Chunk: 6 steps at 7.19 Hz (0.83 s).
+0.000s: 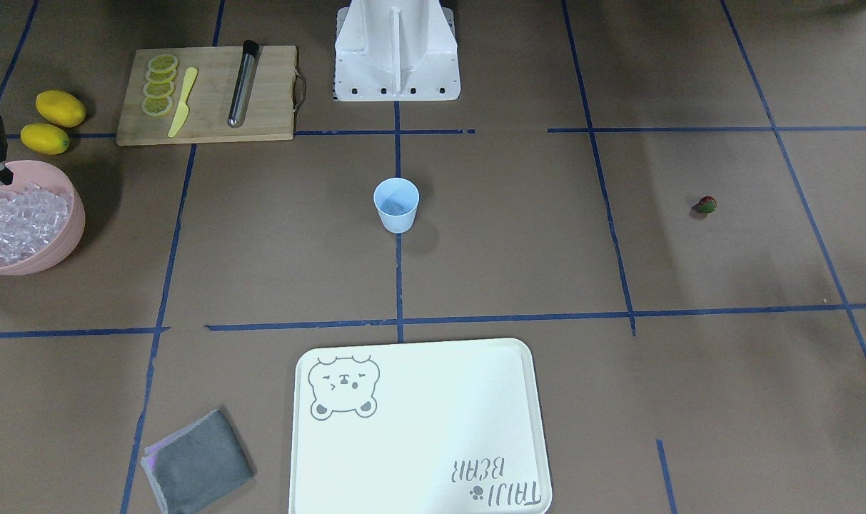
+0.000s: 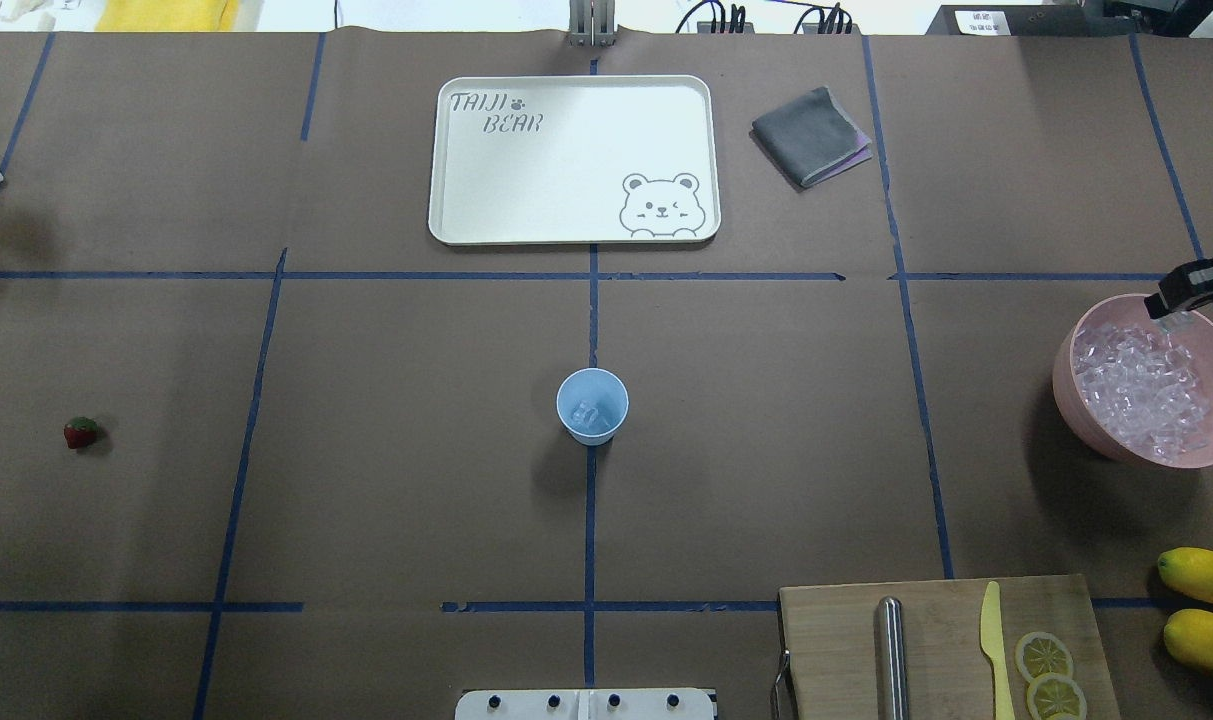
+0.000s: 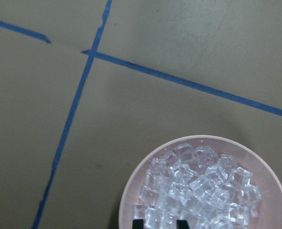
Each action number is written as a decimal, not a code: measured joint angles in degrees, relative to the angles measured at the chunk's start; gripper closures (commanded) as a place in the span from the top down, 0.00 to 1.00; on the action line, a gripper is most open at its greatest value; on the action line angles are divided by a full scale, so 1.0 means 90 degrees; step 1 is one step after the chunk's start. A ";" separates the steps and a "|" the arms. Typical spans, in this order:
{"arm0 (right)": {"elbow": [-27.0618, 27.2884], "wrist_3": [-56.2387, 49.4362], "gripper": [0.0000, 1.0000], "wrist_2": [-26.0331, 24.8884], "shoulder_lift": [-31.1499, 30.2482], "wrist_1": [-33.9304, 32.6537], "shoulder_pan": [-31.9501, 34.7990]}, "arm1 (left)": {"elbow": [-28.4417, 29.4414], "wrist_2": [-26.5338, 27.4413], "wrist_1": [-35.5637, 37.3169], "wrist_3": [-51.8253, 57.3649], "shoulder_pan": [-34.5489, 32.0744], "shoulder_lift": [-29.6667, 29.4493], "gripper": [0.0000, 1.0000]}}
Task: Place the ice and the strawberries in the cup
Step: 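Carry the ice cube over the light-blue cup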
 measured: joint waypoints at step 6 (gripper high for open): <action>-0.0444 0.3288 0.09 -0.1280 0.2626 -0.0707 -0.2477 | -0.0031 0.0000 0.0008 0.0000 0.0008 0.0010 1.00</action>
